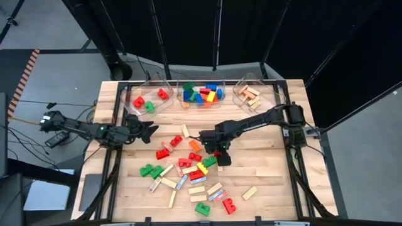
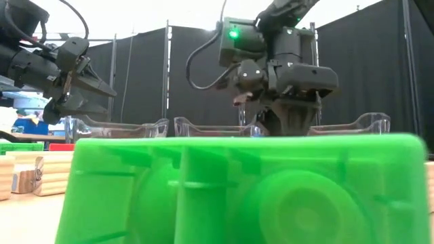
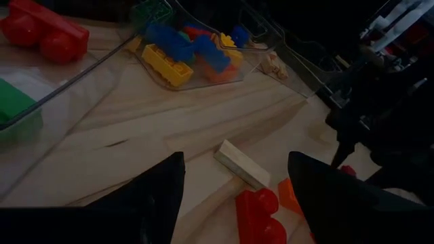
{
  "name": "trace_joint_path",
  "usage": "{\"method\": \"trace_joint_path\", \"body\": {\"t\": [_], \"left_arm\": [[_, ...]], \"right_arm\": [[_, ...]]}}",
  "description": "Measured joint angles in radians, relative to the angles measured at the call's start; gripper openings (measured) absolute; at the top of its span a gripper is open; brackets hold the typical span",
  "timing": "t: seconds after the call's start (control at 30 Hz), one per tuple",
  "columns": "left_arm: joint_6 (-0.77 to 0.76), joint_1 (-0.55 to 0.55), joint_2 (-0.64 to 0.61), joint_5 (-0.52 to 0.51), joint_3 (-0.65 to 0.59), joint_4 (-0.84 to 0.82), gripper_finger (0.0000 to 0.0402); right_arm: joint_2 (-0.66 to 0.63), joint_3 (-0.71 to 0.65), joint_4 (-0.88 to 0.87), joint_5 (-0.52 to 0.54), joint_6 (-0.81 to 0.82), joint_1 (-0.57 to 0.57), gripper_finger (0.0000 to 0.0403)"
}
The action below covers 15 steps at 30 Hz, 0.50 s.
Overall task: Sort blocks by size
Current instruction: Put the large red game piece into the middle transparent bin
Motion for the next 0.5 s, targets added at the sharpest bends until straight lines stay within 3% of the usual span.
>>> {"method": "trace_joint_path", "body": {"t": [0.1, 0.23, 0.5], "left_arm": [[0.000, 0.000, 0.000, 0.000, 0.000, 0.001, 0.0269], [0.000, 0.000, 0.001, 0.000, 0.000, 0.001, 0.0269], [0.000, 0.000, 0.006, 0.000, 0.000, 0.001, 0.0269]], "right_arm": [[-0.001, -0.029, 0.024, -0.009, 0.044, -0.003, 0.0215], [0.006, -0.014, 0.014, 0.016, 0.037, -0.016, 0.0102], [0.014, 0.094, -0.029, 0.093, -0.026, -0.071, 0.0102]]}}
